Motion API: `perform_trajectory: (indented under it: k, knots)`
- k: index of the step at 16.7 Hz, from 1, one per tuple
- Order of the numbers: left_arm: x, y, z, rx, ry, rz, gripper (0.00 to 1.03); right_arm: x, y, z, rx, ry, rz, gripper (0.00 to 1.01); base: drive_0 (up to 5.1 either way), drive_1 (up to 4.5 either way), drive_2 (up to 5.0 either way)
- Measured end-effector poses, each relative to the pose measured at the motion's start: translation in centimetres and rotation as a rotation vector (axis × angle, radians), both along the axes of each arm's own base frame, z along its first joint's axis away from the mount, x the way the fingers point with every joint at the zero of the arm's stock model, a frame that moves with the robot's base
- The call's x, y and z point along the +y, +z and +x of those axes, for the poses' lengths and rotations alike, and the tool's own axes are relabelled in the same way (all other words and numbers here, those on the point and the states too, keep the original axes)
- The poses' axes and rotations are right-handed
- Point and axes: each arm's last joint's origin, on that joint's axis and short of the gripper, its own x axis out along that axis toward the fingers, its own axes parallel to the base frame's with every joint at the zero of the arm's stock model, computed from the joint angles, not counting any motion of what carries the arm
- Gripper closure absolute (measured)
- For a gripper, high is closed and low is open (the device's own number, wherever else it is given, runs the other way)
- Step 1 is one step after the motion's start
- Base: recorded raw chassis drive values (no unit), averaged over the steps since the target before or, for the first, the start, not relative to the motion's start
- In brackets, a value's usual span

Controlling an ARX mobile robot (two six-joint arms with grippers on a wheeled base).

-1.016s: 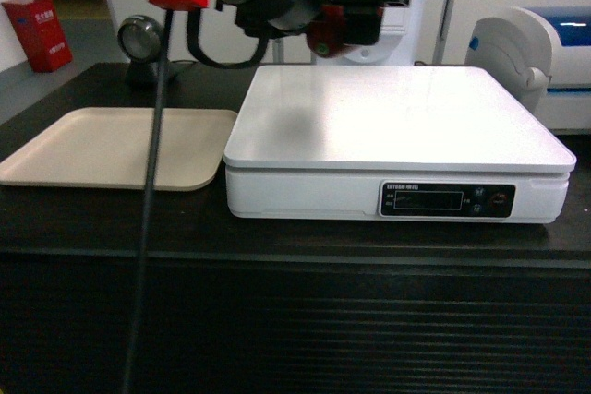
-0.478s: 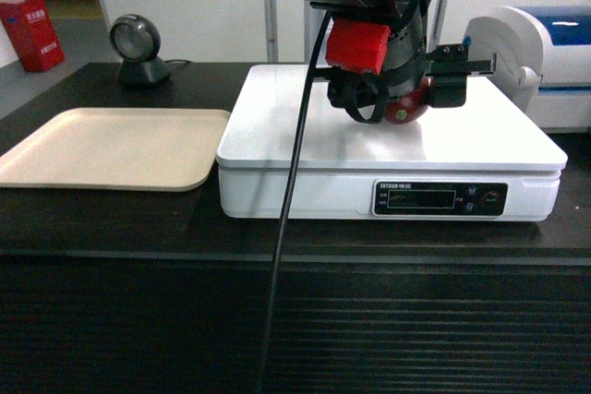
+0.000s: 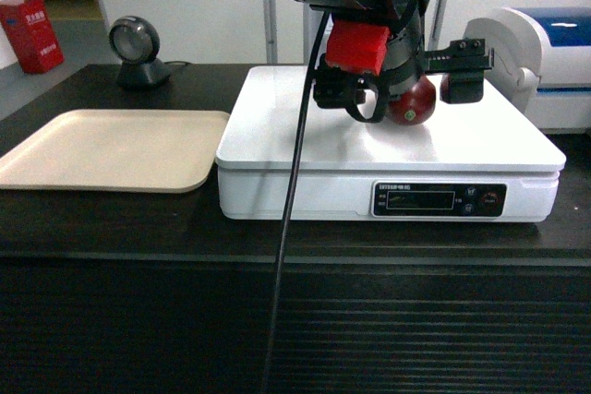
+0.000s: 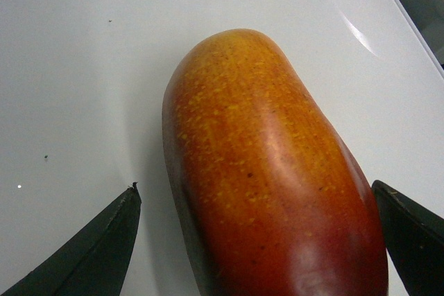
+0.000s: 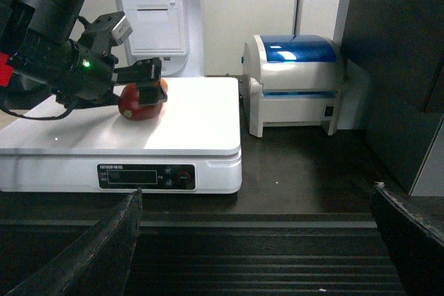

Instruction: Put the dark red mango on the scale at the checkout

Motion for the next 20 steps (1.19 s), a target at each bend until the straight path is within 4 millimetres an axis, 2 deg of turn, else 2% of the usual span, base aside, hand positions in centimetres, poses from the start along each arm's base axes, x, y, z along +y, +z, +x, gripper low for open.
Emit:
perform_trajectory:
  k: [3,5,7,10,12,15,17,20]
  knots:
    - [0.2,0.3,-0.3,-0.041,-0.024,0.001,0.05,0.0,0.0,0.0,0.000,0.000,0.000,0.03,0.0,0.00,0.0]
    - [0.4,1.6,-1.0,-0.111,-0.061,0.003,0.05,0.0,0.0,0.0,0.000,0.000,0.000,0.03,0.0,0.00,0.0]
    - [0.8,3.9,-1.7,-0.222,-0.074,0.011,0.05,0.0,0.0,0.0,0.000,0.000,0.000,0.03,0.0,0.00,0.0]
    - [2.4,8.1,-4.4,-0.453,-0.202,-0.045,0.05,0.0,0.0,0.0,0.000,0.000,0.000,0.03,0.0,0.00,0.0]
    - [5.4,9.6,-6.8,-0.555,-0.256,-0.036,0.05,0.0,0.0,0.0,0.000,0.000,0.000,0.03,0.0,0.00,0.0]
    - [12.7,10.3,-9.7,-0.666,-0.187,0.037,0.05,0.0,0.0,0.0,0.000,0.000,0.000,0.03,0.0,0.00,0.0]
    - [15.7,10.3,-11.1,-0.658,-0.126,0.083,0.05,0.0,0.0,0.0,0.000,0.000,0.000,0.03,0.0,0.00,0.0]
    - [19.3,9.4,-12.1,-0.602,-0.038,0.120,0.05,0.0,0.0,0.0,0.000,0.000,0.000,0.03,0.0,0.00,0.0]
